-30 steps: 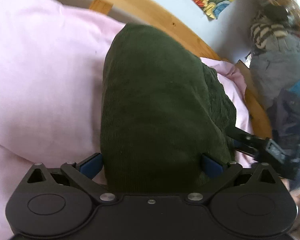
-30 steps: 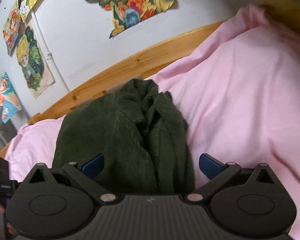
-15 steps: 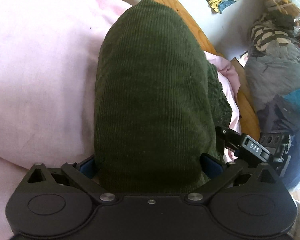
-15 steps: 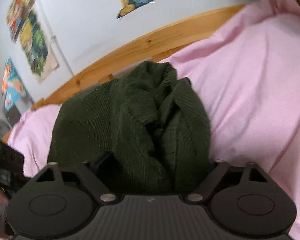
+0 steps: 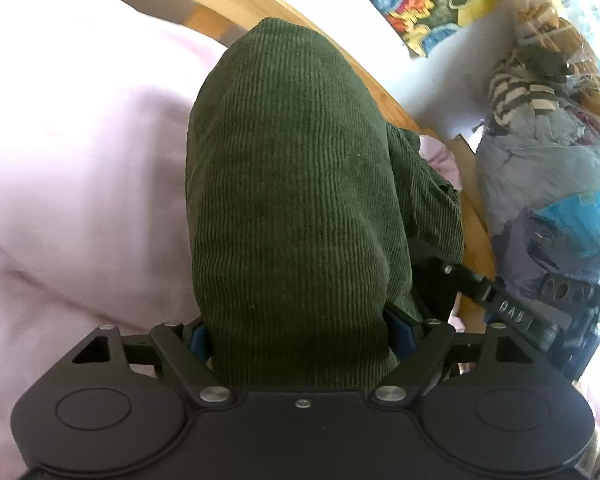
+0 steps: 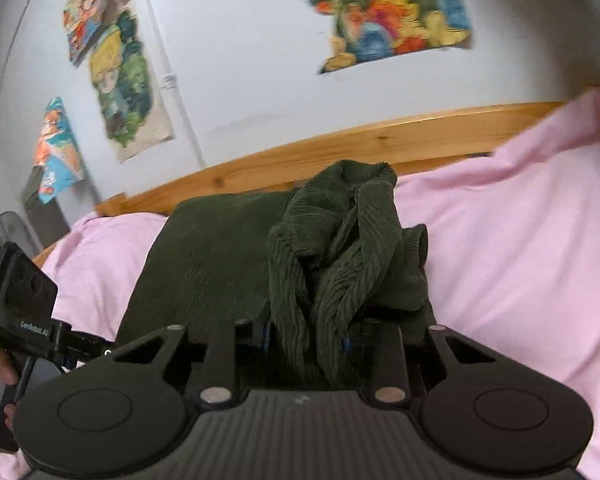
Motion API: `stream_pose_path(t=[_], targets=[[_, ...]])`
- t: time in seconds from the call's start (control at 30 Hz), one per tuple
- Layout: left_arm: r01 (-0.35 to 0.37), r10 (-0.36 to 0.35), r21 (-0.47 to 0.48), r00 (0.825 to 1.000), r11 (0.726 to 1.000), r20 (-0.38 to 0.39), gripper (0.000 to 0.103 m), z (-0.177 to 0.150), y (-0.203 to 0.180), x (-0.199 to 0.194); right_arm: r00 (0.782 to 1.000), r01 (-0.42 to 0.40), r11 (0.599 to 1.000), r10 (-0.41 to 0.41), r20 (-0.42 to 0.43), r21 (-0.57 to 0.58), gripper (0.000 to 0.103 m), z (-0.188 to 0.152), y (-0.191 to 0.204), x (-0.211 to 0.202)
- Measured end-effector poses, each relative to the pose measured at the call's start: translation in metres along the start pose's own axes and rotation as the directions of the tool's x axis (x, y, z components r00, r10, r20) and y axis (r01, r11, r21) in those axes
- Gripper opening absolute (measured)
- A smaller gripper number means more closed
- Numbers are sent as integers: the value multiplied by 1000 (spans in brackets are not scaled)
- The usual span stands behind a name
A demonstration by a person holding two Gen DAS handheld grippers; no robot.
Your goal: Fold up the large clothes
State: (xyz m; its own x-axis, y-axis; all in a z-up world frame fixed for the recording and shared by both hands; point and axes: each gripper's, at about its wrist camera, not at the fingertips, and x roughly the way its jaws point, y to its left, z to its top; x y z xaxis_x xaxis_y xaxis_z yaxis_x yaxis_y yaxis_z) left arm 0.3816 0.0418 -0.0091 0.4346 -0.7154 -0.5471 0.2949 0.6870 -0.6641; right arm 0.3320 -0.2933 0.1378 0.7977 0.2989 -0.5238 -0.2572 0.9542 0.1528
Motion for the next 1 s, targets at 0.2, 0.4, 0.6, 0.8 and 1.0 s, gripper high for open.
stream_pose_path(t=[0.2,0.4,0.6,0.8,1.0], targets=[[-98,98,-2,994,995,43,83,-3,34,-52,997,-76,997,76,-17,-4,35,-11,38,45],[-181,189,-111,979,977,69,92,-28,84,-41,997,-19,999,20,-68,28,50,-41,33,100],[-337,341,-56,934,940,104,100,-32,50,-44,999,4,999,-2,-32,39,73,-54,27,83],[-437,442,-74,873,897,205,102,-53,12,-70,998,9,1000,-9,58,-9,94,-57,49,32],[-543,518,-10,795,840,317,102,-90,-34,-106,990,59,995,-48,130,-77,103,-60,79,-23]])
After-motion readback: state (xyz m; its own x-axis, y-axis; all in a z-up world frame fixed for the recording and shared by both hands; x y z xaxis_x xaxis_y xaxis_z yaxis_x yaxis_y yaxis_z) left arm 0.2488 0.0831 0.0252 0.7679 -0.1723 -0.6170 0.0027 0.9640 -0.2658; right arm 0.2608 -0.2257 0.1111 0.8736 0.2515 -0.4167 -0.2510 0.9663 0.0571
